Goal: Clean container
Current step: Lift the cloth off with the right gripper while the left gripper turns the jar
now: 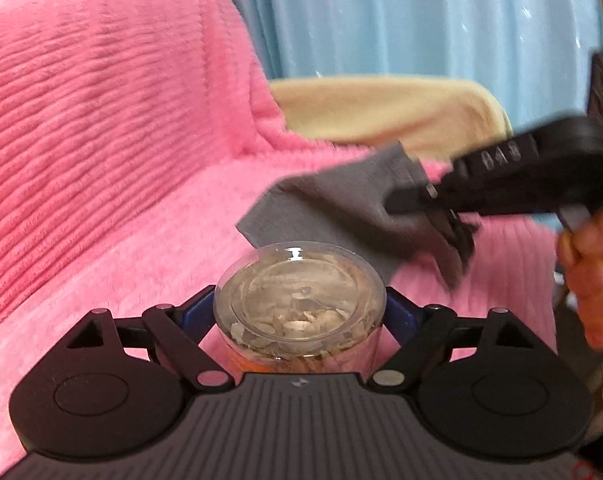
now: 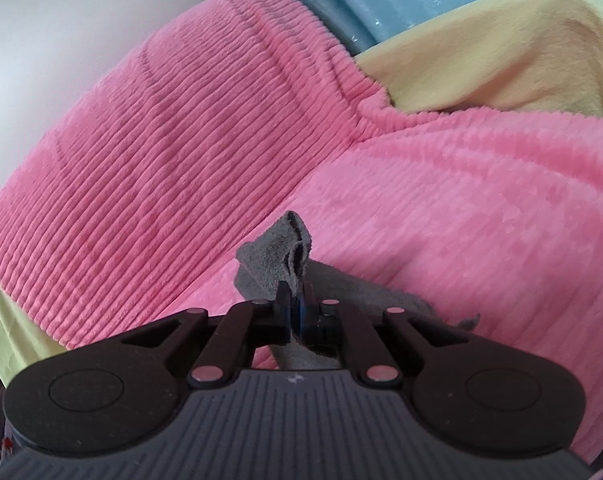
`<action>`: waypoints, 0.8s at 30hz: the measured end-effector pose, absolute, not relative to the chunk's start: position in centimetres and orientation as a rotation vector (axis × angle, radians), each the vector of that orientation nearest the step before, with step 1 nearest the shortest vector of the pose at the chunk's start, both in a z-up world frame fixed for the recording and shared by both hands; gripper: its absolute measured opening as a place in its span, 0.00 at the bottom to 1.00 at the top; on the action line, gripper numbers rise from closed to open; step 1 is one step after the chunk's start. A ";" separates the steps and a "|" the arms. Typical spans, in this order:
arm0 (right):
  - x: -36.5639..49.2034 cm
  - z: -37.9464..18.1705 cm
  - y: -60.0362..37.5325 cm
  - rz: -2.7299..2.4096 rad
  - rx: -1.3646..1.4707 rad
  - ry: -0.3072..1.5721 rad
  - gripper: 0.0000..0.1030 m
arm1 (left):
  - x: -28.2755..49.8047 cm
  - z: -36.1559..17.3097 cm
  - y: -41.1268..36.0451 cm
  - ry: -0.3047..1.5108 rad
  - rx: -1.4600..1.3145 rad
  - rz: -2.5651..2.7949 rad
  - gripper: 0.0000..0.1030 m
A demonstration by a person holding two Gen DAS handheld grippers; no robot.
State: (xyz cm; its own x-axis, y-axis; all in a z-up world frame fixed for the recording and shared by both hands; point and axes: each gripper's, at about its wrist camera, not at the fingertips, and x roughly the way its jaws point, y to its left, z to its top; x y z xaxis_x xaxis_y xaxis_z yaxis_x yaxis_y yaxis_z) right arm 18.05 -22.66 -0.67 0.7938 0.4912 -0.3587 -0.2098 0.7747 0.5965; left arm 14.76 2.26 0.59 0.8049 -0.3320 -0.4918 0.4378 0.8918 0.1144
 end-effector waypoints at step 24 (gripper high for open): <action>16.9 -0.3 -19.5 0.551 0.449 0.543 0.03 | 10.9 -0.1 6.6 0.675 0.323 -0.430 0.87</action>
